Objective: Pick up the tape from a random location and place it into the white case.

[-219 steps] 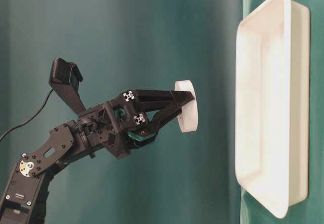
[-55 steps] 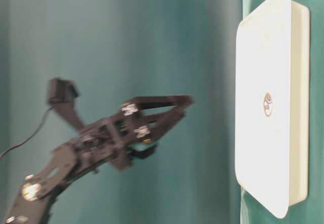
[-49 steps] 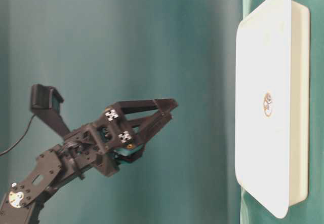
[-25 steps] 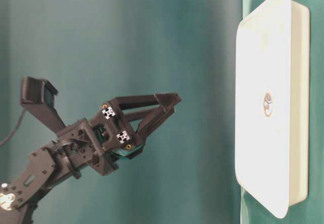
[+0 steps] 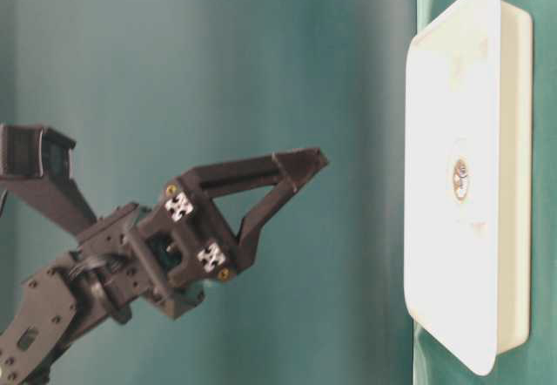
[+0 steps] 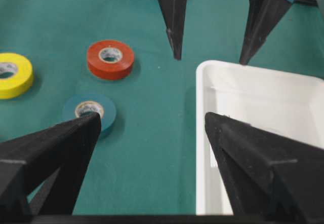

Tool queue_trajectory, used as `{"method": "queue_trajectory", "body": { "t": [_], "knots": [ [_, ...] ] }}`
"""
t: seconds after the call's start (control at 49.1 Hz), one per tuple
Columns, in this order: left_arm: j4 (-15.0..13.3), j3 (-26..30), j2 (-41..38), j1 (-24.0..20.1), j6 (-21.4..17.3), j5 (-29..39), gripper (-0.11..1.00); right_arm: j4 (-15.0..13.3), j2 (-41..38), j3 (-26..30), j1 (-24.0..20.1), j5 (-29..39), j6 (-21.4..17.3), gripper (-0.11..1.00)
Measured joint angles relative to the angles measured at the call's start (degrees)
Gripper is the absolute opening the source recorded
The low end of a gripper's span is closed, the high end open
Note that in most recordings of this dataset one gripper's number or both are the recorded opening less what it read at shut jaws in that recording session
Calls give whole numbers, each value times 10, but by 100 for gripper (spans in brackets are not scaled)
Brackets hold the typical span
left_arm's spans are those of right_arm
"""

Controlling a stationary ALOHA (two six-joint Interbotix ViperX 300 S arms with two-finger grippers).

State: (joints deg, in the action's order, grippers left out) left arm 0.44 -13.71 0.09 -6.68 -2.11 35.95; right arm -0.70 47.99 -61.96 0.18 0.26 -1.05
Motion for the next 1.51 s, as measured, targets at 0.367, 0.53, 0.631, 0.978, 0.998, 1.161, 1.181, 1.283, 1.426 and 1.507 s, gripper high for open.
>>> {"method": "queue_trajectory", "body": {
  "t": [0.367,0.53,0.631,0.978,0.998,1.161,1.181,1.283,1.426,1.507],
  "knots": [
    [0,-92,100,0,0,-43,99,0,1,1,-1,5,0,93],
    [0,-164,174,0,0,-98,99,0,1,3,-1,6,0,93],
    [0,-210,225,0,0,-131,99,0,1,4,-1,6,0,93],
    [-1,-326,387,-3,1,-173,99,-2,1,4,-1,6,0,93],
    [-1,-331,395,-3,1,-175,99,-2,1,4,0,6,0,93],
    [-2,-378,452,-3,1,-185,98,-3,1,4,0,6,0,93],
    [-1,-385,458,-3,1,-188,98,-3,1,4,-1,6,0,93],
    [-3,-417,476,-3,1,-204,98,-3,1,4,-1,6,0,93],
    [-4,-460,504,-3,2,-233,98,-3,0,4,-1,6,0,93],
    [-4,-484,512,-3,3,-250,98,-3,-4,4,-1,6,0,93]
  ]
}}
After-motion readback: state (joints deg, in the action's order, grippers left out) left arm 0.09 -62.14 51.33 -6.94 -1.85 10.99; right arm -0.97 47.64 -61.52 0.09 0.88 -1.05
